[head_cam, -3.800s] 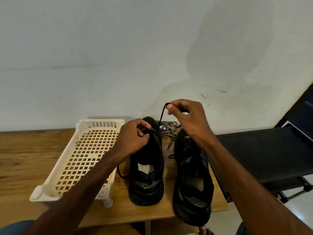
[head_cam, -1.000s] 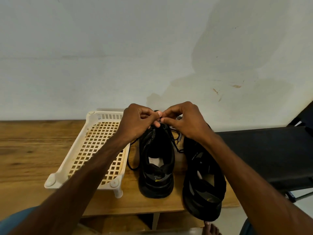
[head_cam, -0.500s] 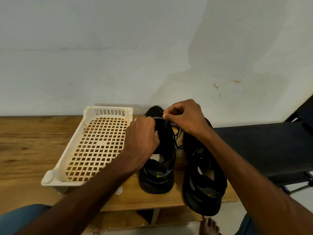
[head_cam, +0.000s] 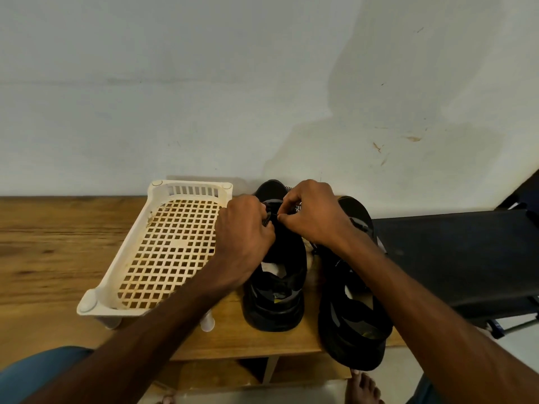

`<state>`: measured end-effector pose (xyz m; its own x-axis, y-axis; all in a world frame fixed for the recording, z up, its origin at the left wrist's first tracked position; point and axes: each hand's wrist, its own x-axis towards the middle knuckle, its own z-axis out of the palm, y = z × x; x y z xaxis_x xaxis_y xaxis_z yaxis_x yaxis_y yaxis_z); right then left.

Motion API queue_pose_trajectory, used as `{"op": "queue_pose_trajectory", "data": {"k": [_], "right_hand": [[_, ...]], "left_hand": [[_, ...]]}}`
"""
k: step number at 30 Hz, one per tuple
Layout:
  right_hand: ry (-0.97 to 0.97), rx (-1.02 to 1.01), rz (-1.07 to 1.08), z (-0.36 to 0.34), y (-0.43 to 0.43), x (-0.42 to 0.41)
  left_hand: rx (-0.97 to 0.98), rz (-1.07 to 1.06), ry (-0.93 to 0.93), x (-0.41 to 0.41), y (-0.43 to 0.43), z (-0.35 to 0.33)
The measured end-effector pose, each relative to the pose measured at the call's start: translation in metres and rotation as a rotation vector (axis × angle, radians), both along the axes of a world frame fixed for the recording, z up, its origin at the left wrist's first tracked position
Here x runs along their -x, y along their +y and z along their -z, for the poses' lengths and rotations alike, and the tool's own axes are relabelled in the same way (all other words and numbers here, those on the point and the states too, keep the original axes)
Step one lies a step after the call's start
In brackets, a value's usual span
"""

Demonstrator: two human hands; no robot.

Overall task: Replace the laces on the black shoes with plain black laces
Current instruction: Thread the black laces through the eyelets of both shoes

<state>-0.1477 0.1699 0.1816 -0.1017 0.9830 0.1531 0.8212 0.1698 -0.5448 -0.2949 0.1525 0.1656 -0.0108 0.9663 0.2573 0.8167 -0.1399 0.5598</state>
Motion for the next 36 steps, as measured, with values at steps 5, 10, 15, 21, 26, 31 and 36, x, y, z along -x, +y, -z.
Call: {"op": "queue_pose_trajectory", "data": {"k": [5,10,15,21,26,31,36], "right_hand": [[-0.026,-0.004,0.008,-0.001,-0.006,0.009],[-0.02,-0.029,0.012,0.001,-0.008,0.011],[0.022,-0.034,0.012,0.005,-0.007,0.01],[0.067,-0.037,-0.012,0.008,-0.008,0.007],[0.083,-0.038,-0.014,0.011,-0.007,0.005],[0.101,0.01,-0.004,0.011,-0.004,0.004],[0.092,0.03,0.01,0.012,-0.004,0.001]], "left_hand": [[0.011,-0.018,-0.024,0.002,0.0,0.002],[-0.028,-0.008,-0.043,-0.001,-0.005,0.003],[-0.034,0.002,-0.048,0.0,-0.006,0.005],[-0.037,0.012,-0.013,0.001,-0.005,0.008],[-0.038,0.039,0.043,0.0,-0.004,0.01],[-0.05,0.051,0.024,0.002,-0.004,0.01],[-0.031,0.032,-0.148,0.008,0.0,0.008]]}}
